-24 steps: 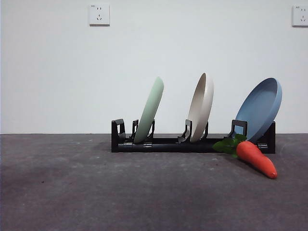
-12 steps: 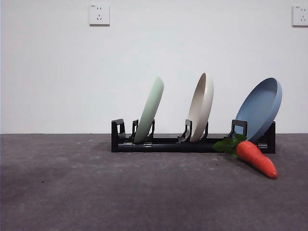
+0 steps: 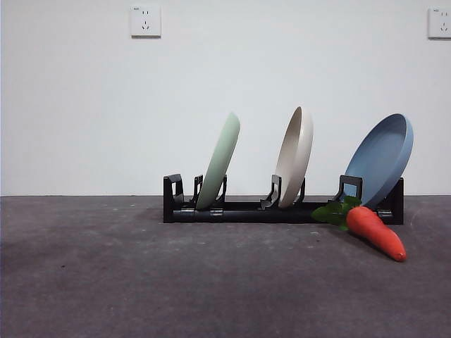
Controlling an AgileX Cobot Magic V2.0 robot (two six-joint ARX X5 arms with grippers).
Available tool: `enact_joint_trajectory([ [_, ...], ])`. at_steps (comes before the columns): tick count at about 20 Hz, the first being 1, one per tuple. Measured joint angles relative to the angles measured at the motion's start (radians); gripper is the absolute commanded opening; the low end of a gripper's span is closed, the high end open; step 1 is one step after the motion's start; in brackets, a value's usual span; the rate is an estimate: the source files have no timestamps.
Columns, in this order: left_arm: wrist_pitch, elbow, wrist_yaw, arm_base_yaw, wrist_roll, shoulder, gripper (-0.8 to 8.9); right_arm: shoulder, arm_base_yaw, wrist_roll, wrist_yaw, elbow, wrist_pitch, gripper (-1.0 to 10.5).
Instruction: Take the green plate from the plate rack,put the plate on the table,take the carrot from the table,put the carrot in the plate
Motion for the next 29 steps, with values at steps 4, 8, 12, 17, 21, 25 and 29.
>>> enact_joint_trajectory([
  [4,0.100,0.122,-0.001,-0.060,0.000,0.157,5.53,0.000,0.000,0.003,0.000,0.000,0.000,6.3],
  [8,0.221,0.211,-0.097,-0.178,0.000,0.350,5.53,0.000,0.000,0.003,0.000,0.000,0.000,6.3],
  [12,0.389,0.249,-0.248,-0.304,0.000,0.578,5.53,0.000,0.000,0.003,0.000,0.000,0.000,6.3],
  [17,0.500,0.388,-0.363,-0.371,0.003,0.873,5.52,0.000,0.000,0.003,0.000,0.000,0.000,6.3],
  [21,0.502,0.543,-0.451,-0.407,0.040,1.094,5.52,0.000,0.000,0.003,0.000,0.000,-0.001,6.3],
  [25,0.547,0.674,-0.506,-0.423,0.070,1.260,5.52,0.000,0.000,0.004,0.000,0.000,-0.007,6.3],
  [29,0.623,0.689,-0.517,-0.424,0.077,1.356,5.51,0.000,0.000,0.018,0.000,0.000,-0.013,6.3],
])
